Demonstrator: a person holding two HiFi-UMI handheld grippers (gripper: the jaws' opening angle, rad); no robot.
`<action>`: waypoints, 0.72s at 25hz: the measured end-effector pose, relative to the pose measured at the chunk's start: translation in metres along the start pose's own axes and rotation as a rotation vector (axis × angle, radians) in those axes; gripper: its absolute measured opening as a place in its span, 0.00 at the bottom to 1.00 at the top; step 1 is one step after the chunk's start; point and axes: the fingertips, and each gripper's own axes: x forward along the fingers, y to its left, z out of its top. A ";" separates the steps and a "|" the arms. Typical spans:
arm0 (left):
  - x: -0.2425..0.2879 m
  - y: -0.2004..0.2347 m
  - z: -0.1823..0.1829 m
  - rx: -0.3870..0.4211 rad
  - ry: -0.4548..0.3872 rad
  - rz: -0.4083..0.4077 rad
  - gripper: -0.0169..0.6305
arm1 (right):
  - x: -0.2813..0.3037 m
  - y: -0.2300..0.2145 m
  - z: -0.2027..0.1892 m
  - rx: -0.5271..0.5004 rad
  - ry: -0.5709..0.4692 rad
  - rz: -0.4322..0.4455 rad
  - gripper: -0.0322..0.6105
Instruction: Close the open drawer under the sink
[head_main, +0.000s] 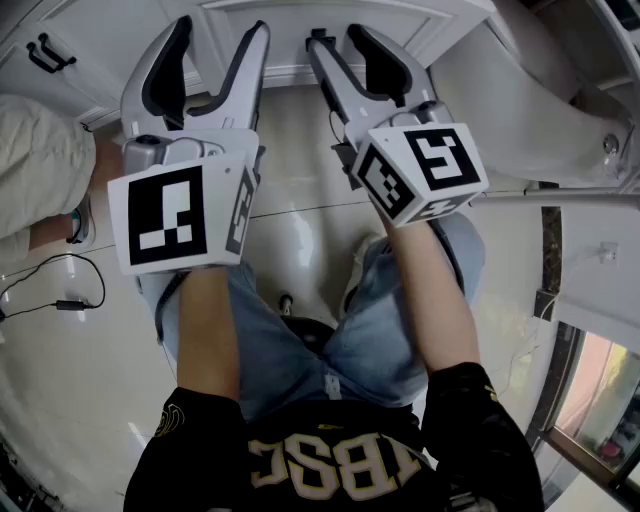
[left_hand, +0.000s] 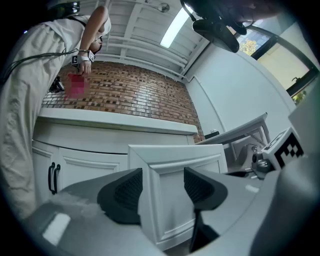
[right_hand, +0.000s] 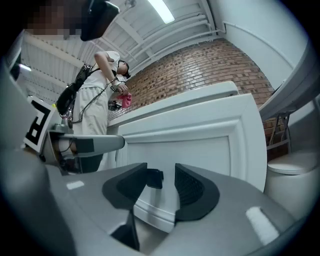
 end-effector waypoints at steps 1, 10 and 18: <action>0.000 -0.002 -0.001 -0.014 0.003 -0.002 0.43 | -0.002 -0.001 0.005 0.006 -0.015 0.002 0.33; 0.011 0.000 -0.032 -0.162 0.041 -0.004 0.44 | 0.024 -0.020 0.020 0.078 -0.138 0.050 0.31; 0.063 0.017 -0.079 -0.229 0.151 0.003 0.44 | 0.098 -0.071 0.002 0.132 -0.242 0.031 0.31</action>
